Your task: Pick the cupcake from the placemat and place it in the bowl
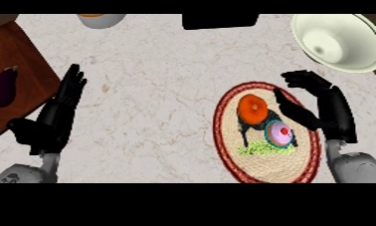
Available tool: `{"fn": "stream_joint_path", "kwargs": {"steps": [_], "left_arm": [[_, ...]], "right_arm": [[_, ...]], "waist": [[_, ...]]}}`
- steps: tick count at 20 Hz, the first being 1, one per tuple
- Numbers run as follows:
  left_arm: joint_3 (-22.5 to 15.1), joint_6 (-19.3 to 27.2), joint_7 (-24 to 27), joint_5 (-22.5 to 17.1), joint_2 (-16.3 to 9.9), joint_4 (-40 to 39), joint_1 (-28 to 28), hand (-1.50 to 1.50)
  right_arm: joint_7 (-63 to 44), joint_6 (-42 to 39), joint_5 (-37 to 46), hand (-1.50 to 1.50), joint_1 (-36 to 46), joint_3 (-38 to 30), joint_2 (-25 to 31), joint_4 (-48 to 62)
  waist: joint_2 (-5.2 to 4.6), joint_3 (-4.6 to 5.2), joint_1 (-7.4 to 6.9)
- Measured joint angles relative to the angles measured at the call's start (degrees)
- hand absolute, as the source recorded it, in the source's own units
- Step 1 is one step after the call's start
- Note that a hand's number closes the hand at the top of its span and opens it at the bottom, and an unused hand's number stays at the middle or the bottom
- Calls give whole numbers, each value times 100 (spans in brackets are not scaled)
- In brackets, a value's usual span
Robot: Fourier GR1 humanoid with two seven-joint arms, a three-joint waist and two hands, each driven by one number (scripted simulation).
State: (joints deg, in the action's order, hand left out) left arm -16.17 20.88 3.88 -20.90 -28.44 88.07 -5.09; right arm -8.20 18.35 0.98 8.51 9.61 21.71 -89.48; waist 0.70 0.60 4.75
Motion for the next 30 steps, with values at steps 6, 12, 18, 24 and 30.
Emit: {"fn": "stream_joint_path", "kwargs": {"steps": [6, 12, 18, 24, 30], "left_arm": [[-233, 103, -159, 78, 299, 62, -124, 0], [-424, 162, -337, 279, 537, 34, -360, 0], [-437, 95, -294, 395, 660, -107, -441, 0], [-445, 10, -289, 467, 801, -176, -510, 0], [-396, -21, -508, 576, 870, -54, -556, 0]], "right_arm": [[927, 1783, 929, -150, -1198, 237, -917, -1062], [168, 2572, 2575, -150, -2270, 701, -974, -2444], [-1852, 1832, 4044, -150, -2761, 648, -876, -3717], [-3795, 483, 4403, -150, -2326, 575, -915, -4272], [-4834, -497, 4197, -150, -1807, 363, -920, -4124]], "waist": [[4, -46, -79], [-30, -40, -250], [-58, -36, -359], [-75, -39, -460], [-74, -53, -492]]}}
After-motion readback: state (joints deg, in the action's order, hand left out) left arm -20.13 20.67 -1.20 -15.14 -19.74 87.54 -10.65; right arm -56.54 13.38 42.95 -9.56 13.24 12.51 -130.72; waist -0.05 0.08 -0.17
